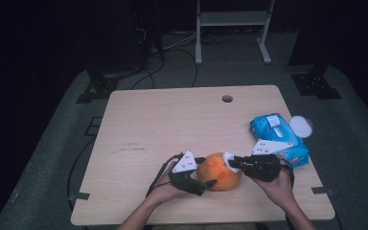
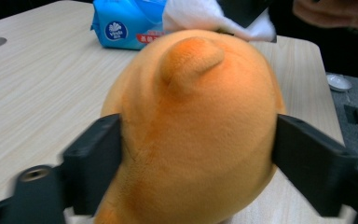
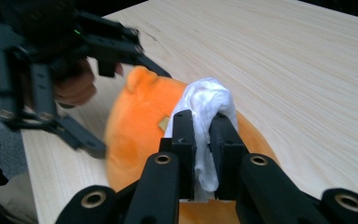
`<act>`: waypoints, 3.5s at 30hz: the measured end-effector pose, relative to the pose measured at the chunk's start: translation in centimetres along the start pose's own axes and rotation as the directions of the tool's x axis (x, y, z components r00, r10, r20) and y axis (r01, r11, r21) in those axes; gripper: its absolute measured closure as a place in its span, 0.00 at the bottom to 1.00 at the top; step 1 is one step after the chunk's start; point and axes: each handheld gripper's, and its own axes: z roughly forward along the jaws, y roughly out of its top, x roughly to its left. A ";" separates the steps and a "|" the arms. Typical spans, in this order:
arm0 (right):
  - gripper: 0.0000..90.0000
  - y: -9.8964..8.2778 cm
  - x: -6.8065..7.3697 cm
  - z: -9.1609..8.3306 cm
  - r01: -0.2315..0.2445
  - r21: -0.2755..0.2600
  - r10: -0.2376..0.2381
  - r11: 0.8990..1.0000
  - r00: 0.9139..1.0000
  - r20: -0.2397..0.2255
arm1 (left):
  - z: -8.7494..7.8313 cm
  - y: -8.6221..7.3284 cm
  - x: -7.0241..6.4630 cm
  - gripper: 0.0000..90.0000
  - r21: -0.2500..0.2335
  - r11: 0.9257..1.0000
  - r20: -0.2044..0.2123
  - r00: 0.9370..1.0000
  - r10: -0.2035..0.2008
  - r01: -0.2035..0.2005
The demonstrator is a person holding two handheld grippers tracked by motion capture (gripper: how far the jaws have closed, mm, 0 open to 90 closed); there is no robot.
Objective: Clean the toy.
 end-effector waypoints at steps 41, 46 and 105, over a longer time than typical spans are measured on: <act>0.90 0.6 1.4 0.0 -0.014 -0.062 0.008 0.998 0.996 -0.089 | -2.1 2.3 -0.2 0.29 -0.017 0.999 0.017 0.999 -0.028 0.028; 0.90 0.3 1.0 0.1 0.017 -0.032 -0.019 0.999 0.999 -0.048 | -2.3 2.4 0.2 0.18 -0.035 0.999 0.022 1.000 -0.015 0.016; 0.90 0.1 1.9 0.5 0.003 -0.074 -0.009 0.997 0.997 -0.080 | -1.9 0.7 1.4 0.29 -0.004 0.996 0.076 0.993 -0.087 0.088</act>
